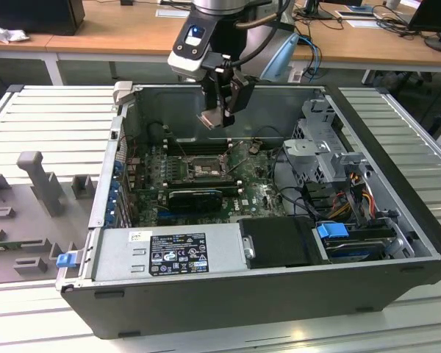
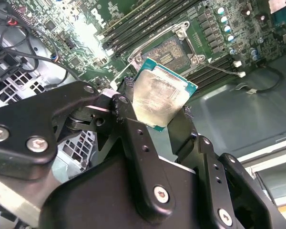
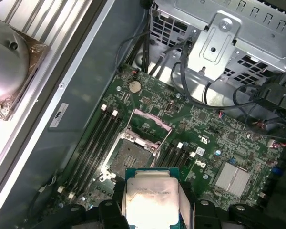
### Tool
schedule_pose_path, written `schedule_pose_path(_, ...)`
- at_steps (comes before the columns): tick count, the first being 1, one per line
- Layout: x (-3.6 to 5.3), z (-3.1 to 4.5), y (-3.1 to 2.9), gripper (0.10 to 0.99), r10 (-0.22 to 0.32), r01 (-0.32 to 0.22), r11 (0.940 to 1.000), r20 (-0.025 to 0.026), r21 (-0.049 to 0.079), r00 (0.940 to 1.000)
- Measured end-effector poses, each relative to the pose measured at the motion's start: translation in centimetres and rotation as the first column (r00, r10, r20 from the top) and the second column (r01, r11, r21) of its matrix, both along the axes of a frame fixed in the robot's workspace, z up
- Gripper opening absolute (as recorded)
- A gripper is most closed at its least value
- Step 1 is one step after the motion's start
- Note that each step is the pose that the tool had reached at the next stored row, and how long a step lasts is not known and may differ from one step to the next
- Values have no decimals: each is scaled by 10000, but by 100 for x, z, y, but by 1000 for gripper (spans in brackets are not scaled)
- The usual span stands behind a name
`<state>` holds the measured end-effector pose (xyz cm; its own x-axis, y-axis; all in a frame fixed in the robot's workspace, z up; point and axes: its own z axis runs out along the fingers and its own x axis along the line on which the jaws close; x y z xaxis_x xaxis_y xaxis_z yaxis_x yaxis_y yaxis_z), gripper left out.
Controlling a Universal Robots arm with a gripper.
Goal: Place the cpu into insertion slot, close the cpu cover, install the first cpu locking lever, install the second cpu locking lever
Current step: 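Place the cpu into insertion slot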
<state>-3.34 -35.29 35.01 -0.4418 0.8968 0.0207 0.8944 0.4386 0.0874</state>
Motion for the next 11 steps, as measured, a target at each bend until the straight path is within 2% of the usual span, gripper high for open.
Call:
schedule_pose_path(5, 0, -4, 0, 529, -500, 500, 9987, 0, 1, 9987)
schedule_pose_path(9, 0, -10, 0, 529, -1243, 1243, 9922, 0, 1, 9922)
schedule_pose_path(11, 0, -14, 0, 529, -1674, 1674, 9859, 0, 1, 9859)
